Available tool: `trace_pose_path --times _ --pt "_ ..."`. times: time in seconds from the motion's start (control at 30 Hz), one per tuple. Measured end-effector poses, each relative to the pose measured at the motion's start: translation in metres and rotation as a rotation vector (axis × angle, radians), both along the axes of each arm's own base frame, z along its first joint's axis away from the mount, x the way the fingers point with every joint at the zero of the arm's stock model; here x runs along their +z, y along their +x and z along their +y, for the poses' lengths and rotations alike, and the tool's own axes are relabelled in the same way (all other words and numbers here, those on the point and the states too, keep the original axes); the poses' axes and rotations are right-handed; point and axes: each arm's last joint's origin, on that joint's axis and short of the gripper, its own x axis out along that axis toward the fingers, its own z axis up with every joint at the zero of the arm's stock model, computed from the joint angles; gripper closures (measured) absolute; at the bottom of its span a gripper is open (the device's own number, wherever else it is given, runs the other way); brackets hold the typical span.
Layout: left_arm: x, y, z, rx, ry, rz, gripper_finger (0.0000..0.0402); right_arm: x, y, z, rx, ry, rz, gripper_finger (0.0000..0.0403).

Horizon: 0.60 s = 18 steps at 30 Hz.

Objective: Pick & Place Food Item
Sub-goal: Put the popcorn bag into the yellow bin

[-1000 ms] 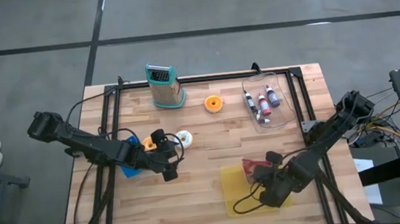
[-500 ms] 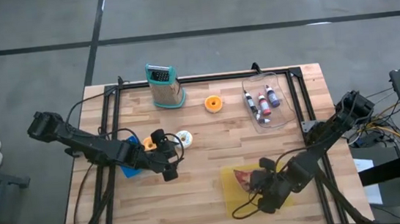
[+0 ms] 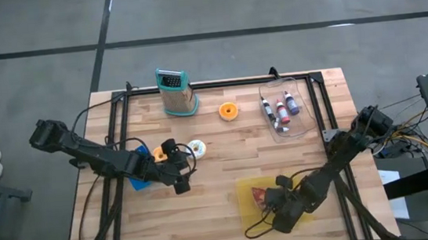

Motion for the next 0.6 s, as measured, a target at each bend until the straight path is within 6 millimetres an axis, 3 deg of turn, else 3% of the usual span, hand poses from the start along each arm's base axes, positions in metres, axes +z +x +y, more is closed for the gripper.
trace_pose_path --times 0.27,0.6 --pt "-0.012 -0.005 0.002 0.007 -0.001 0.013 0.0115 -0.016 0.003 0.003 0.006 -0.011 0.039 0.0390" --pt "-0.016 -0.006 0.002 0.007 -0.007 0.001 0.0115 -0.017 0.004 0.003 -0.046 0.010 0.040 0.0390"
